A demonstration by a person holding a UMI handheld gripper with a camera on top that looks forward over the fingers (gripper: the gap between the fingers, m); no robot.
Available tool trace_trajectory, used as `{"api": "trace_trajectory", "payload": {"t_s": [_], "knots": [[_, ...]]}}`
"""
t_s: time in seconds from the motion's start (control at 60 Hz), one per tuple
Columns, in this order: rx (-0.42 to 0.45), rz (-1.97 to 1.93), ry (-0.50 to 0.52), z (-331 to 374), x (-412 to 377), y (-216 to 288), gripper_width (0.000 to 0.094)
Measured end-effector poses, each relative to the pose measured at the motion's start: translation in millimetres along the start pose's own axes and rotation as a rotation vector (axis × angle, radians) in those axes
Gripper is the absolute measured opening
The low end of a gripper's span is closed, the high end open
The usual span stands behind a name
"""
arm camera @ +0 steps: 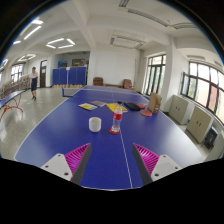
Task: Pour water
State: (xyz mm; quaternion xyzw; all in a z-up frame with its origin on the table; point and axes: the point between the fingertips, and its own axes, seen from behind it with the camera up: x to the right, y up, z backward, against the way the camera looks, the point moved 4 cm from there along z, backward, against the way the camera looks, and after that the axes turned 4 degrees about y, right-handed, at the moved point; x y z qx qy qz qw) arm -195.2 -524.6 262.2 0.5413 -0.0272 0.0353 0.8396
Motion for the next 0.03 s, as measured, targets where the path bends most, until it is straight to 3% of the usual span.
{"api": "trace_trajectory", "payload": {"t_s": [0.033], "knots": [[0.009, 0.001, 0.003, 7.3, -2.6, 1.3, 0.0849]]}}
